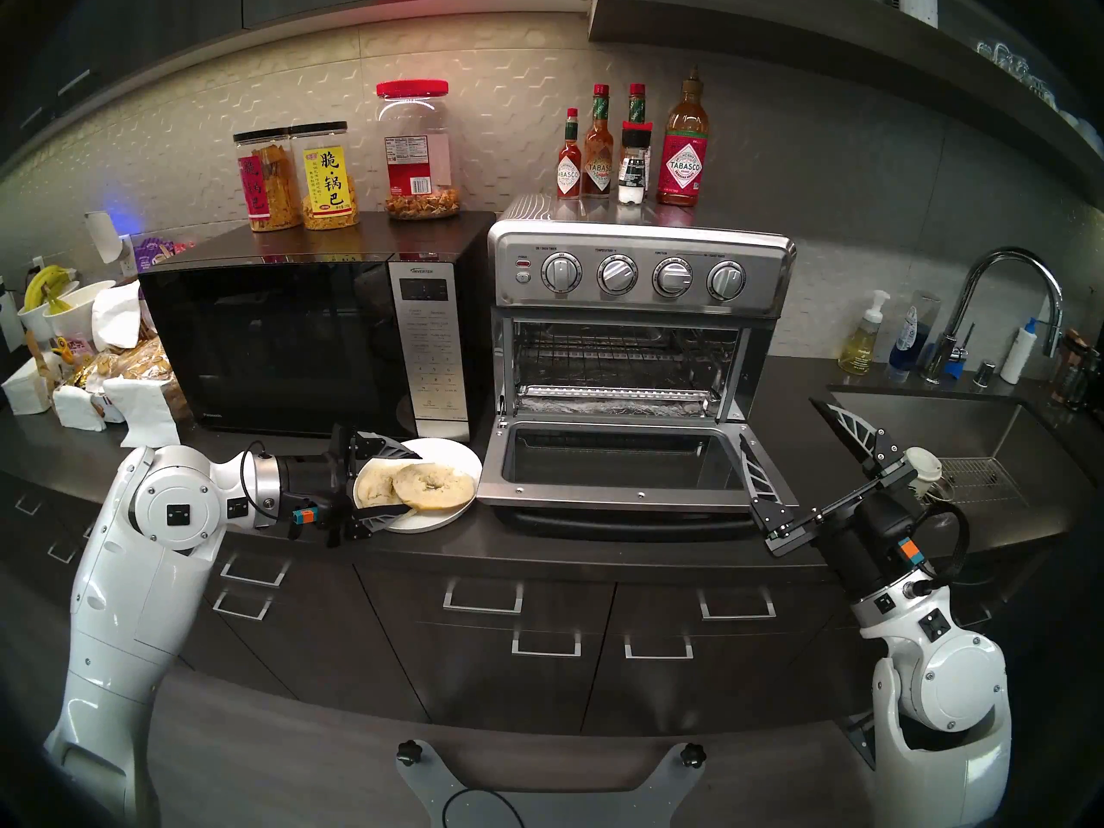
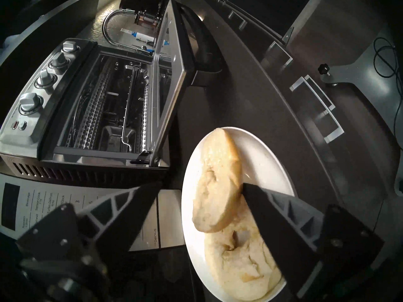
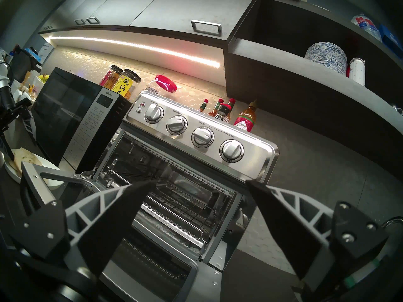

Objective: Open the oven and place the bagel inside on the rack

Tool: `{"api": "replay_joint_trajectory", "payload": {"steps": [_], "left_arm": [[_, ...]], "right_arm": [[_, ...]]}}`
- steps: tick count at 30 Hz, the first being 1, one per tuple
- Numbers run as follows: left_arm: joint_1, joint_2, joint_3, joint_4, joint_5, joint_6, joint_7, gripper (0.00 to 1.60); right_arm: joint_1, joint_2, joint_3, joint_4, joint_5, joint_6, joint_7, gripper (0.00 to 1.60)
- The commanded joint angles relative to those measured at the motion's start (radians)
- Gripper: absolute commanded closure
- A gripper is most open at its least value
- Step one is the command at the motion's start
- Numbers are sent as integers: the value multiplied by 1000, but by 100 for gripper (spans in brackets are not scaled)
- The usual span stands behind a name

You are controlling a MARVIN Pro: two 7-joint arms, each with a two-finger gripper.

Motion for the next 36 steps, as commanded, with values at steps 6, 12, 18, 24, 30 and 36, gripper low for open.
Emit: {"api": "replay_joint_trajectory", "payload": {"steps": [6, 12, 18, 24, 30, 36], "left_arm": [[0, -11, -8, -4, 4, -11, 20, 102], [27, -27, -47, -24, 5, -5, 47, 110], [74, -45, -112, -61, -2, -1, 77, 135], [132, -74, -188, -117, -14, 6, 107, 141], [171, -111, -250, -197, -7, 9, 139, 145], [197, -151, -278, -277, -2, 11, 164, 145]], "right_arm": [[2, 2, -1, -22, 6, -5, 3, 0], [2, 2, -1, -22, 5, -5, 2, 0], [2, 2, -1, -21, 5, -5, 2, 0], [2, 2, -1, -21, 5, -5, 2, 0], [2, 2, -1, -21, 5, -5, 2, 0], [2, 2, -1, -21, 4, -5, 2, 0]]}}
